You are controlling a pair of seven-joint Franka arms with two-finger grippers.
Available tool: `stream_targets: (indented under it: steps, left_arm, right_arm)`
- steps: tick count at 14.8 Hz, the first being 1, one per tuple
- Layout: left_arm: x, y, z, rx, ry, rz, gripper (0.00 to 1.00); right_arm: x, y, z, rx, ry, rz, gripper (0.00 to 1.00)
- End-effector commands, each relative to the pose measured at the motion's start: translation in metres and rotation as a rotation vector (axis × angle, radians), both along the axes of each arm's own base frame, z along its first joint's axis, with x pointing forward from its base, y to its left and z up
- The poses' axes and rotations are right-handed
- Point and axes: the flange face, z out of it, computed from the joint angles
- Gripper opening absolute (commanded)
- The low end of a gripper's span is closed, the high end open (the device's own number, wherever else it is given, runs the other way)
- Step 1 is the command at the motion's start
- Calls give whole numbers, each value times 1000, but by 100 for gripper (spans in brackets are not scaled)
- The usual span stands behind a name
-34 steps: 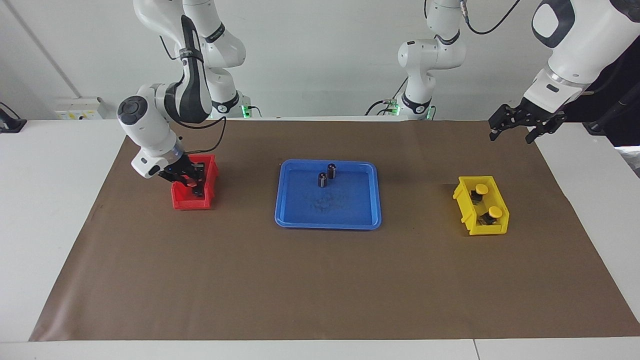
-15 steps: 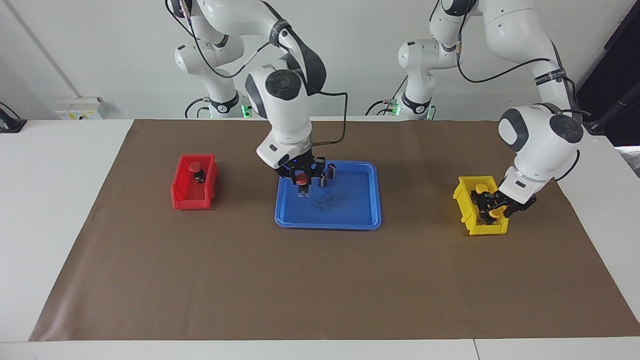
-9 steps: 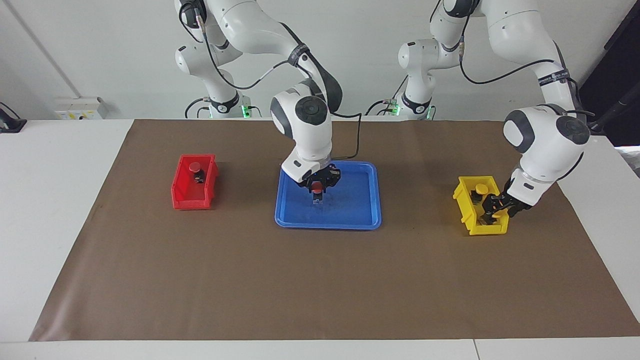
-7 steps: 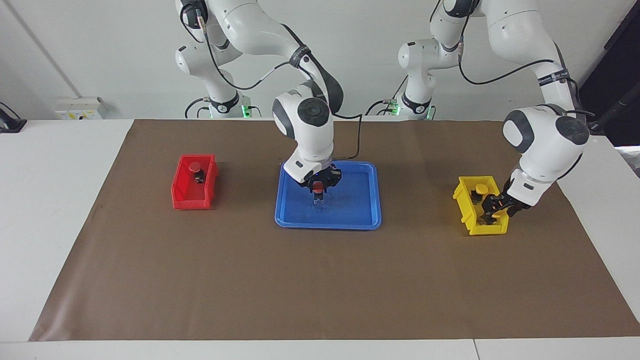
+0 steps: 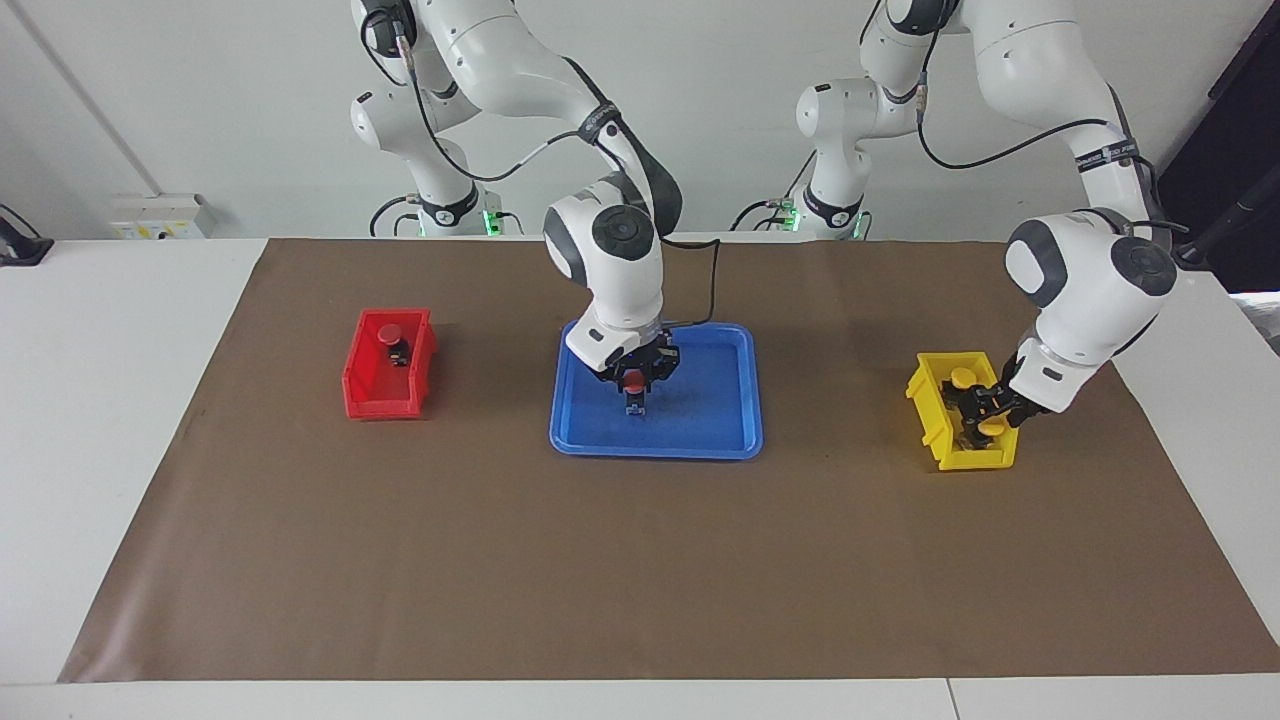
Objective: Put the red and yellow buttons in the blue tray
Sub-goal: 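Release the red button in the tray while the left gripper grasps a yellow button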
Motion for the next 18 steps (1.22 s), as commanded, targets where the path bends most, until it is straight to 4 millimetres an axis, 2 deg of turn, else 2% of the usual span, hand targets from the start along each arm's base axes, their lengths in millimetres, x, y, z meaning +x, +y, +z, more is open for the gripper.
stream_targets:
  steps: [1,2,4,5,6,7,8,9,11,12,14,15,18]
  left_arm:
    - [-6,0,2,2,4,13,76]
    - [-6,0,2,2,-2,13,76]
    - [-5,-1,-4,3,-4,13,76]
    - [-5,0,-5,3,-4,15,74]
    - [-6,0,-5,3,-1,15,64]
    - [-6,0,-5,3,1,13,46]
    - [-6,2,-5,3,1,13,33]
    - [-6,2,-5,3,1,14,26]
    - [-6,2,-4,3,-1,7,4]
    - [-5,4,-4,3,-2,10,1]
    - [-2,6,5,3,5,14,1]
    - [2,2,19,1,30,7,1]
    - [7,-10,83,-8,105,-5,1]
  right_arm:
    - [0,-3,6,0,-31,-8,59]
    - [4,-5,10,5,-38,-13,69]
    - [14,-7,28,12,-58,-18,69]
    - [24,-21,44,6,-65,-33,69]
    - [34,-41,67,1,-79,-53,69]
    - [38,-62,81,-23,-74,-36,69]
    - [37,-84,96,-42,-68,21,69]
    - [32,-113,102,-51,-42,46,70]
    - [17,-175,118,-47,-34,70,70]
    - [6,-197,122,-44,-29,99,70]
    - [-19,-251,119,-40,-17,96,70]
    - [-32,-275,113,-38,-8,104,70]
    - [-67,-331,100,-27,-23,120,70]
